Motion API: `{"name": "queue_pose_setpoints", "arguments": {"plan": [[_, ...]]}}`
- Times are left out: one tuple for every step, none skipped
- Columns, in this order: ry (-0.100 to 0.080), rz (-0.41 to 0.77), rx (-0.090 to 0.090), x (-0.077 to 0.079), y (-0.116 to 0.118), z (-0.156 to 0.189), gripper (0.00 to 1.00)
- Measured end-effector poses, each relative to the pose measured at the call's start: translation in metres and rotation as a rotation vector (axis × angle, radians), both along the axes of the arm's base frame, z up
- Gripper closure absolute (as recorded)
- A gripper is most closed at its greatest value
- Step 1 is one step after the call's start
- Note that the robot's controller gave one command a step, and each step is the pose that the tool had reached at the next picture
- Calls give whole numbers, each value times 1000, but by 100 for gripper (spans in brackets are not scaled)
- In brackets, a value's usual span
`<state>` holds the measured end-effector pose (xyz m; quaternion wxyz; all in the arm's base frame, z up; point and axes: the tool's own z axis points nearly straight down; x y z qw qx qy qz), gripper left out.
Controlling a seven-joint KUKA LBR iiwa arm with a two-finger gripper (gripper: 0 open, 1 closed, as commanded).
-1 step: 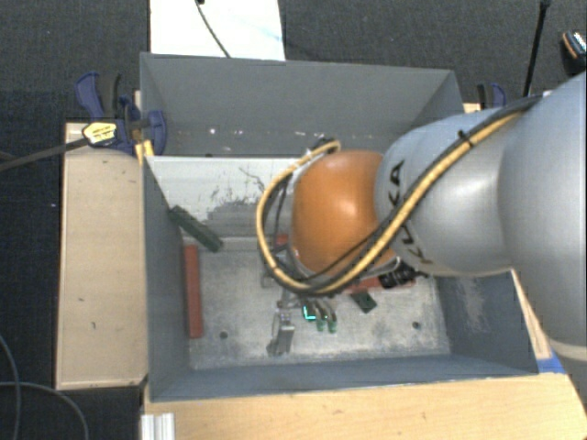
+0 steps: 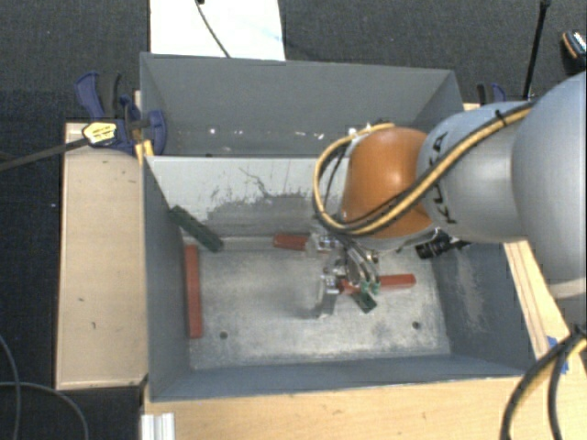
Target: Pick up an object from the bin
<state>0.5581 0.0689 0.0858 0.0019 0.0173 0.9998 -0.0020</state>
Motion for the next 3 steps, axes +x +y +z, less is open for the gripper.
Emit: {"name": "queue_pose_setpoints", "arguments": {"plan": [[4,99,1,-18,-86,-16,0],[-2,-73,4,32,-112,-15,0],[-1,-76,5,31,-111,-15,100]]}}
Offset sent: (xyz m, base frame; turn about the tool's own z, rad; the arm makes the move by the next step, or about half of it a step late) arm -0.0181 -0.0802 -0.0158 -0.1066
